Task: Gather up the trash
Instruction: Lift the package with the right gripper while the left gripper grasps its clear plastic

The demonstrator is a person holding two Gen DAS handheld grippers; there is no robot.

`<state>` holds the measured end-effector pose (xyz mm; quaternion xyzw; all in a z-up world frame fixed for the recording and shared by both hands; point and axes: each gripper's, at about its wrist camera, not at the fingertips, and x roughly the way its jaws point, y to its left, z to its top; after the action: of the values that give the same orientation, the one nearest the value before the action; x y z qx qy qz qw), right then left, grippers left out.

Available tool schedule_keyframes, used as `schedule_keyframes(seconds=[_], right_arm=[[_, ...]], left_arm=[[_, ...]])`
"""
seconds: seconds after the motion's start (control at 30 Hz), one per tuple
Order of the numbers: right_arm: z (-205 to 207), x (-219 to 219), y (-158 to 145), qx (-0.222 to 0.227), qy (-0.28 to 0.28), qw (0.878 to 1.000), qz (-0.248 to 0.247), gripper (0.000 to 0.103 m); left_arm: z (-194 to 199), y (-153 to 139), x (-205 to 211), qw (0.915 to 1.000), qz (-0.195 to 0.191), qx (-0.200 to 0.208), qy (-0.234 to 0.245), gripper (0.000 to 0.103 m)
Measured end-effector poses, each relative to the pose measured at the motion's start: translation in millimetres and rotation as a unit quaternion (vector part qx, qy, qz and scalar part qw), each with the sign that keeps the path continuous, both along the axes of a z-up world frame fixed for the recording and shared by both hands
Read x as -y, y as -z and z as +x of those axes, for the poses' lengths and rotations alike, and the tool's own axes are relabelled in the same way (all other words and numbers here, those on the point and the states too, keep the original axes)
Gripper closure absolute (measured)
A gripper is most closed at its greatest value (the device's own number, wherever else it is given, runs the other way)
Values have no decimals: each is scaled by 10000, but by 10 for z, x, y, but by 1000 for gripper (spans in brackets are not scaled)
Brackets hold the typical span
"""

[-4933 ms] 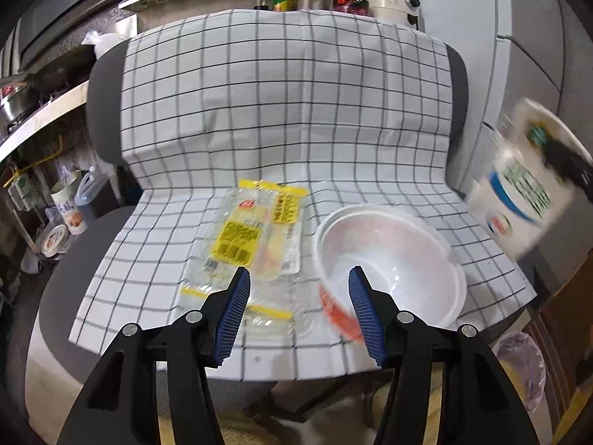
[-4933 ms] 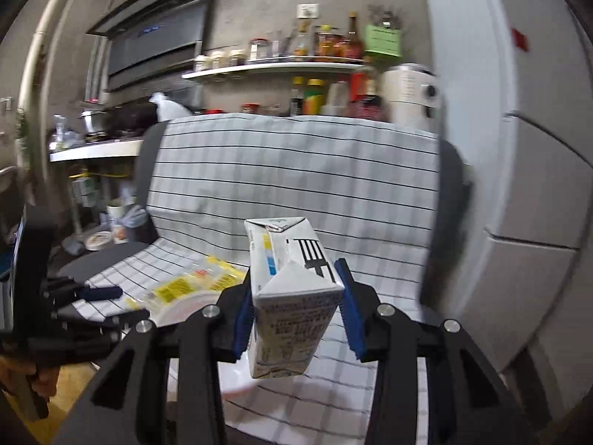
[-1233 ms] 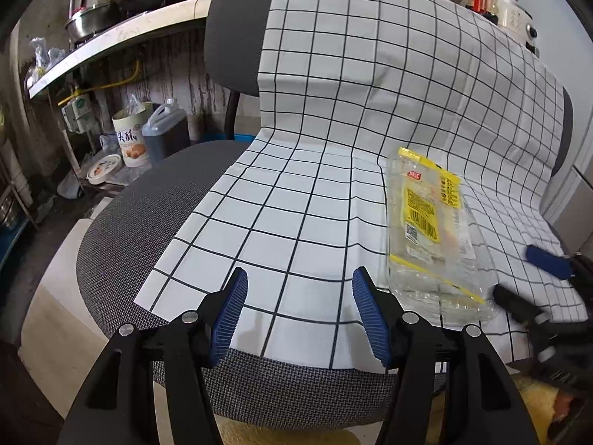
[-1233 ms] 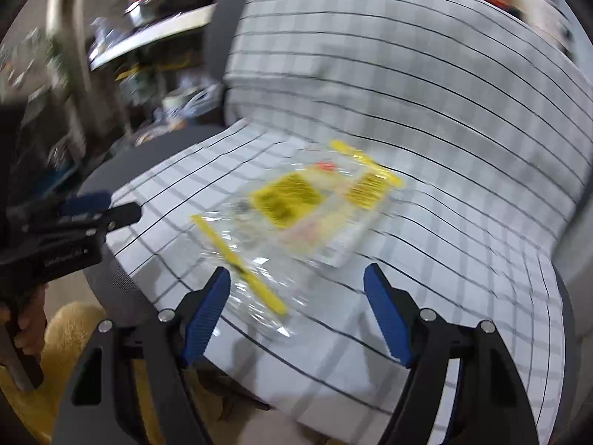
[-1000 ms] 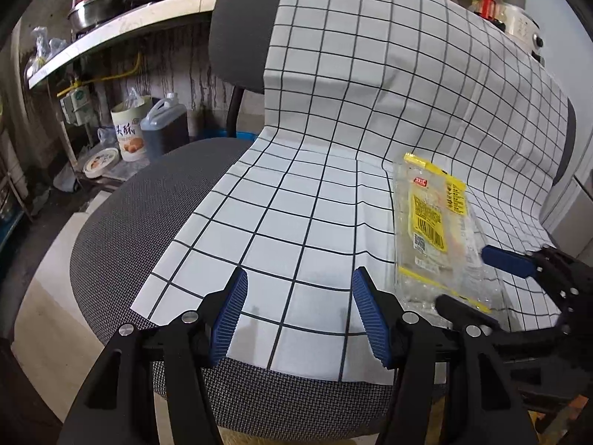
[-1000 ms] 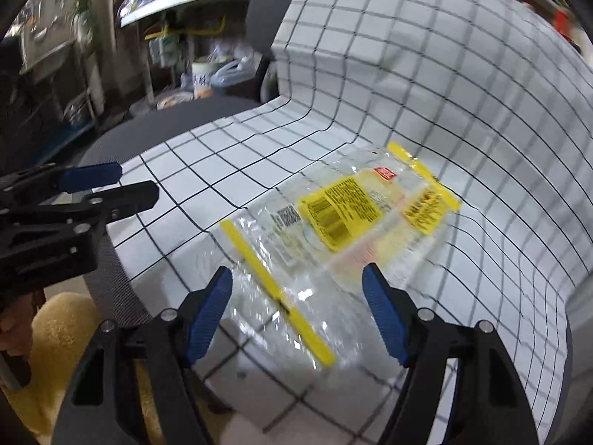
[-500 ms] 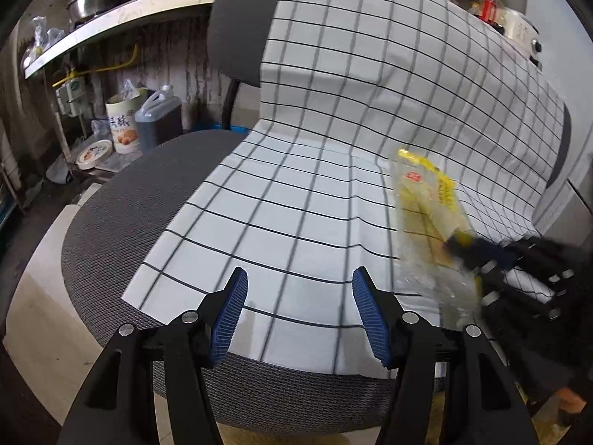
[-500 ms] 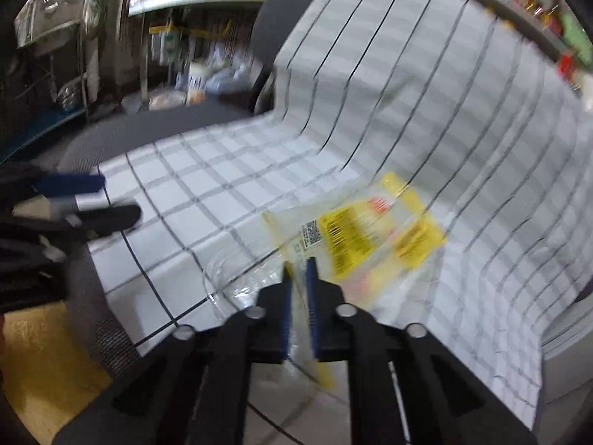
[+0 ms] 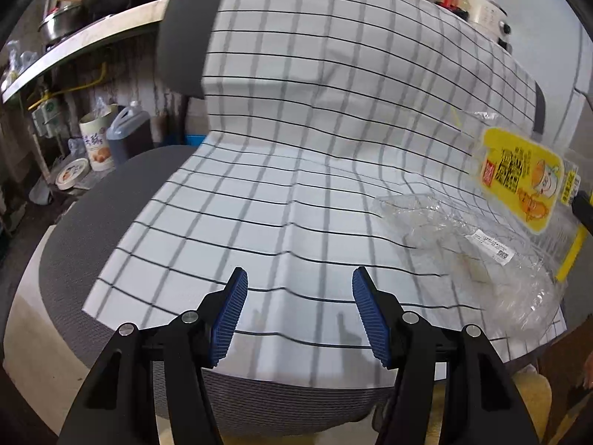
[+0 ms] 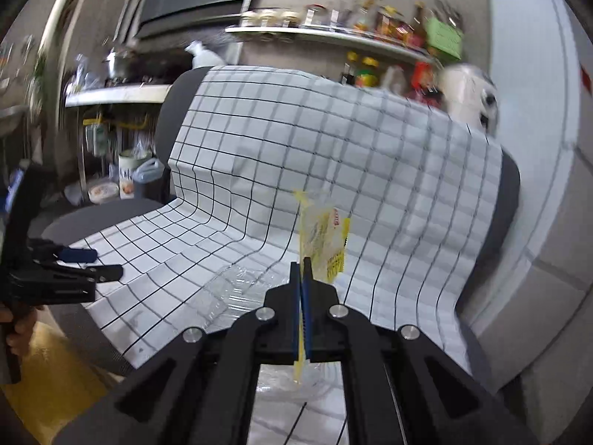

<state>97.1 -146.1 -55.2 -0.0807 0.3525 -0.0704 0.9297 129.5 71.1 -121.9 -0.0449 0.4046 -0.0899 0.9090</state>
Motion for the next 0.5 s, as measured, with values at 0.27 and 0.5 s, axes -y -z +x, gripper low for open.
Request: schedule_keyframes(seconds=[0.27,0.5], right_arm=[[-250,260,45,171,-31,9936,1120,101],[-499,299,-175,553,277,9981,28,101]], left_arm=[[-116,33,594,9981,175,-16,586,43],[-234,28,1048,9949,321,-39,960,43]])
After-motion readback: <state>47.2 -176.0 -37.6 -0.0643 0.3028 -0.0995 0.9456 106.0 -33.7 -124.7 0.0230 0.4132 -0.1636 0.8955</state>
